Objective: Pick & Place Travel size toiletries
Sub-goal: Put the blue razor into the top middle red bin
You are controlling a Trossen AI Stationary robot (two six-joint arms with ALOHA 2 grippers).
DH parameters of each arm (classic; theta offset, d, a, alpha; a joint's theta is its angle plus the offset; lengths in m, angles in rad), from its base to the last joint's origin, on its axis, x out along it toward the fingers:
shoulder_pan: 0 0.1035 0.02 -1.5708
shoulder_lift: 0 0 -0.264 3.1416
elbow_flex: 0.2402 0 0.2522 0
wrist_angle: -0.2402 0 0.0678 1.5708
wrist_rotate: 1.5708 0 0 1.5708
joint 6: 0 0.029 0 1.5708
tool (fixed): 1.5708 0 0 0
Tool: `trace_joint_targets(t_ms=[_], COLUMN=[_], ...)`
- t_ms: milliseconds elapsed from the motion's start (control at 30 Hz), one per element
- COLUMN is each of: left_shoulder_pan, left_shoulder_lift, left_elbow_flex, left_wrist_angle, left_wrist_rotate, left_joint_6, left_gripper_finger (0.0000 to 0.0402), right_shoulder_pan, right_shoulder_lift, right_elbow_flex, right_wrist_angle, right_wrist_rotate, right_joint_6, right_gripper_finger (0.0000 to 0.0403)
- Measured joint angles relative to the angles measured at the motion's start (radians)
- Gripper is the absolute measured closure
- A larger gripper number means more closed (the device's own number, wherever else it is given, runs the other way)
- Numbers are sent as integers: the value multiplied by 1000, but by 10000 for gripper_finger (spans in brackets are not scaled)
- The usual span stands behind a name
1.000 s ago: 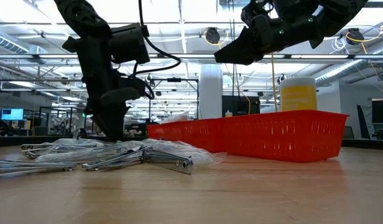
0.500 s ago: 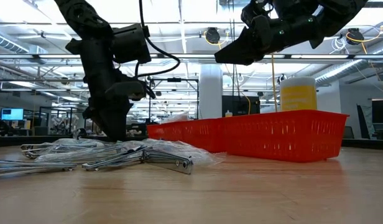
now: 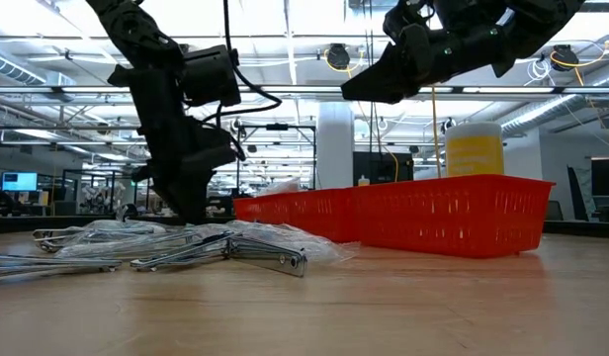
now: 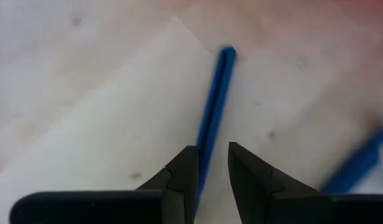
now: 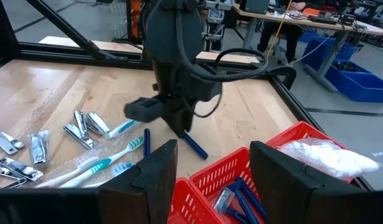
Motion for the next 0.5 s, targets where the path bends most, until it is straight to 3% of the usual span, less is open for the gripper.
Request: trace_joint_targets(t_ms=[300,500], left_shoulder_pan=[-1,-2], left_shoulder_lift=[0,0], left_elbow_flex=[0,0], left_wrist_angle=[43,167], left_wrist_rotate=[-6,-6], left_joint_6=[-4,-3], left_gripper_finger=[313,313], right_shoulder_pan=[0,0], right_shoulder_lift=[0,0], right_elbow_flex=[0,0], right_wrist_angle=[-1,0], right_wrist_rotate=[-3,-3], right_joint_6=[0,0], right_gripper_finger=[216,216])
